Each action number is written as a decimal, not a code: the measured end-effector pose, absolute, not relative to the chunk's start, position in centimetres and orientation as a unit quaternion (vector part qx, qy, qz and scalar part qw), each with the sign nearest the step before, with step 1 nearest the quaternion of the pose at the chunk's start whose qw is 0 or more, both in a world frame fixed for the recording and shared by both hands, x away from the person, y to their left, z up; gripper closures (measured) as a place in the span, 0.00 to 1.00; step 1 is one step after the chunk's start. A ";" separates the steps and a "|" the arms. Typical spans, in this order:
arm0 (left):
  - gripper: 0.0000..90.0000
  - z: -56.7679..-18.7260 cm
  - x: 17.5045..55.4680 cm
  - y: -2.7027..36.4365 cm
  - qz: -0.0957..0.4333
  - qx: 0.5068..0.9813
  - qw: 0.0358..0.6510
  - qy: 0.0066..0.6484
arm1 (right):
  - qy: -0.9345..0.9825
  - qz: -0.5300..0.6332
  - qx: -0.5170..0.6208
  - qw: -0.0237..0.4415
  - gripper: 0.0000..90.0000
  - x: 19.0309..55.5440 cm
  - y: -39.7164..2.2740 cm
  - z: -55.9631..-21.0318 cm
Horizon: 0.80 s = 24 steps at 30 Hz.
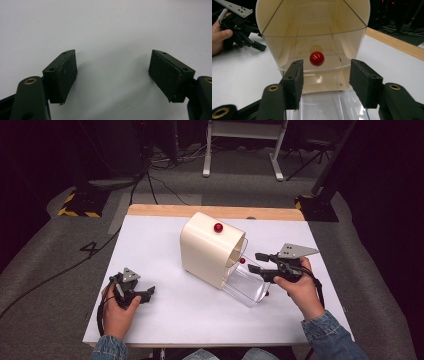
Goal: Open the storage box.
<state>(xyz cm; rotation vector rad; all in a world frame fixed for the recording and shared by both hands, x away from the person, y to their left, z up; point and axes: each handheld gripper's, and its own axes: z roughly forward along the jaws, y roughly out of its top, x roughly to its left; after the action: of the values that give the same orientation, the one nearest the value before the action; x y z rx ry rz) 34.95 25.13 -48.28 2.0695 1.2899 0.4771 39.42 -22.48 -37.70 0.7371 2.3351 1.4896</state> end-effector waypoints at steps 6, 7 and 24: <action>0.26 -48.3 35.0 25.1 0.180 0.789 0.322 0.492 | 0.813 0.515 0.238 0.132 0.59 40.0 -21.2 -37.7; 0.26 -48.3 35.0 25.1 0.181 0.789 0.322 0.492 | 0.814 0.515 0.236 0.130 0.61 40.1 -21.0 -37.8; 0.26 -48.3 35.0 25.1 0.180 0.789 0.322 0.491 | 0.818 0.511 0.220 0.143 0.82 40.2 -20.2 -38.5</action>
<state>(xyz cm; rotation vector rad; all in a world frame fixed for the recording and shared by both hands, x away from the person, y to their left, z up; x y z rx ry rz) 34.95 25.14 -48.26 2.0717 1.2899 0.4737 40.18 -20.20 -38.46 0.6347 2.3605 1.4752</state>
